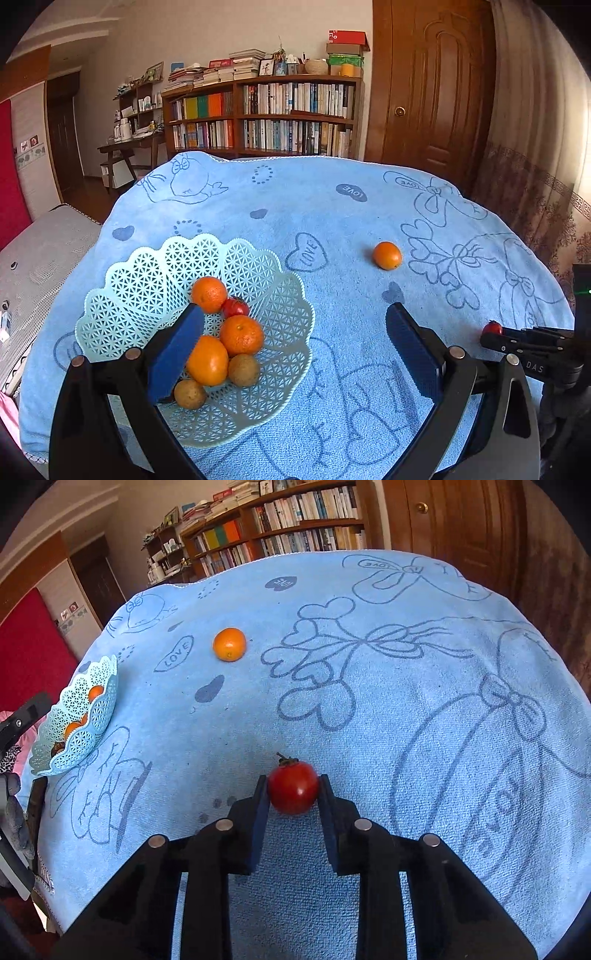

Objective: Organize fruits
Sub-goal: 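Grasp the loose orange with the left tool while the right tool holds the tomato lifted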

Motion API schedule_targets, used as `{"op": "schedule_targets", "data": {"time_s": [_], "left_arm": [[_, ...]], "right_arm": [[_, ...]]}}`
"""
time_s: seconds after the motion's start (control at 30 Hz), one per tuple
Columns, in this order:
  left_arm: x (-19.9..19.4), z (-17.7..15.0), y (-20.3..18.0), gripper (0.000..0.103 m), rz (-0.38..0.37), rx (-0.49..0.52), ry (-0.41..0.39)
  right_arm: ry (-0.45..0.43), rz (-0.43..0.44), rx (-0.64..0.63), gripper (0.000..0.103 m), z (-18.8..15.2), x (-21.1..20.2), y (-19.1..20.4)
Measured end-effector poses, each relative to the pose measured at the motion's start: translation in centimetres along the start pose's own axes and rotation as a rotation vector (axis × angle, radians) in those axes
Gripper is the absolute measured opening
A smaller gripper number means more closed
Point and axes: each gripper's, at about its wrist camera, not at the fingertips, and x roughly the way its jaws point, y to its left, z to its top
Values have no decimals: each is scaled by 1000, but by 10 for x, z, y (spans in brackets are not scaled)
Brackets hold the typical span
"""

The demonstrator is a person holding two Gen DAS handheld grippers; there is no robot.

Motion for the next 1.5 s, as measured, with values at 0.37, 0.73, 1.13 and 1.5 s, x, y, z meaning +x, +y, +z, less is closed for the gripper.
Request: {"op": "schedule_targets", "data": {"time_s": [0.37,0.73,1.13,1.5], "left_arm": [[55,26,-52,100,-85,56,62],[132,44,-99,75,-134,109,181],[186,47,-112,59,-166,92,274],[187,41,-111,40,-158,91,272]], "right_arm": [[-62,7,-3,27,17,-12,-12],[-73,48,28,27,21,-9,-25],[-64,60,36,27,20,-5,-27],[-67,54,33,27,19,-3,-26]]}}
